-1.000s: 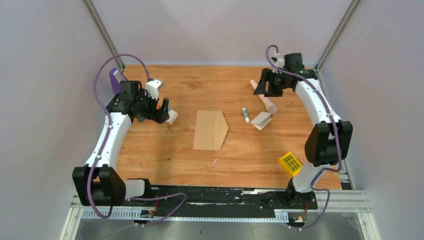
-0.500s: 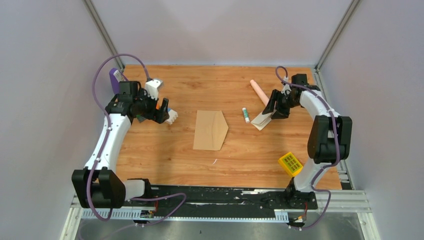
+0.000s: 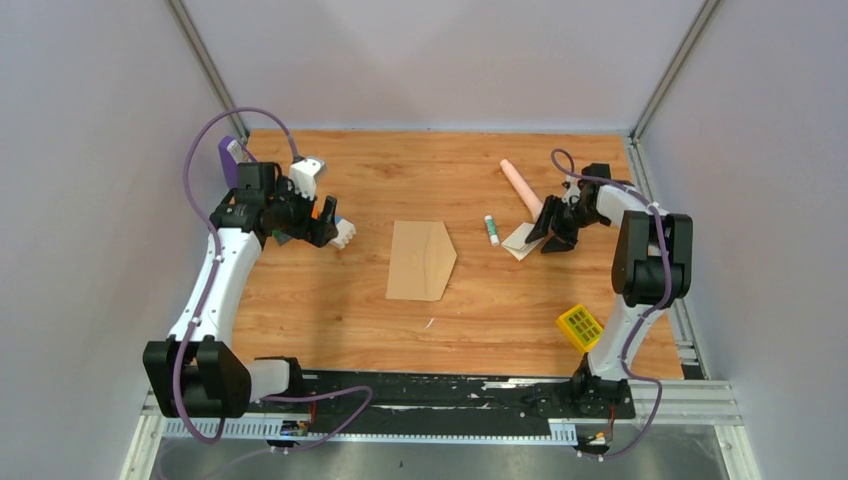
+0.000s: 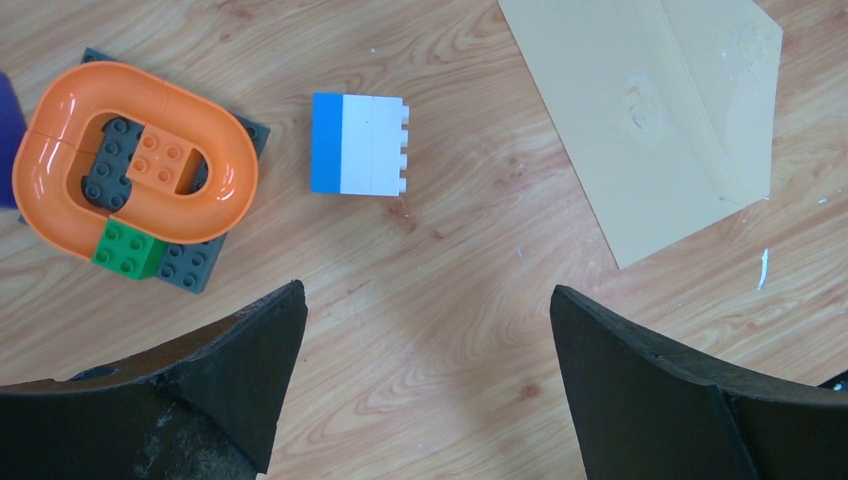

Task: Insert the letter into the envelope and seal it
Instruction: Pick up the letter from the center of the board.

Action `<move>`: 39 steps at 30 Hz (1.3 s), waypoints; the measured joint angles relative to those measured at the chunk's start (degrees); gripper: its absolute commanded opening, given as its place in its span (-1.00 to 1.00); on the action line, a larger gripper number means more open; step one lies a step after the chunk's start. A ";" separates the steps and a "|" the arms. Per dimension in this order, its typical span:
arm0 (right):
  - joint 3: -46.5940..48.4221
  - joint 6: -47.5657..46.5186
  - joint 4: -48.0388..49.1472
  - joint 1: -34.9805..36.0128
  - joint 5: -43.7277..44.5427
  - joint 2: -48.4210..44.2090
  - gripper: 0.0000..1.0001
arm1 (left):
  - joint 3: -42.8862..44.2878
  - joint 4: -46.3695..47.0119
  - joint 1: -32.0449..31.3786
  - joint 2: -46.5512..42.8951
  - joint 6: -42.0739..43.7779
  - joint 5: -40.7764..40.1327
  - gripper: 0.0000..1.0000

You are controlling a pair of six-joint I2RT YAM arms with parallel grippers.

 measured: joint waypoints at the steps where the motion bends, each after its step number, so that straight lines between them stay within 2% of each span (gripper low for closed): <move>1: 0.02 0.02 0.02 -0.35 -0.26 0.66 0.00 | 0.00 0.00 0.00 0.00 0.00 0.00 1.00; 25: 2.34 1.68 2.58 -1.31 -6.36 3.80 -0.22 | 0.00 0.00 0.00 -0.04 0.07 0.02 1.00; 29: 2.97 2.56 3.23 -1.31 -6.80 3.87 -0.34 | 0.00 0.00 0.00 -0.04 0.07 0.02 1.00; 39: 4.26 3.02 4.42 -1.31 -7.23 6.03 -0.92 | 0.00 0.00 0.00 -0.04 0.07 0.13 1.00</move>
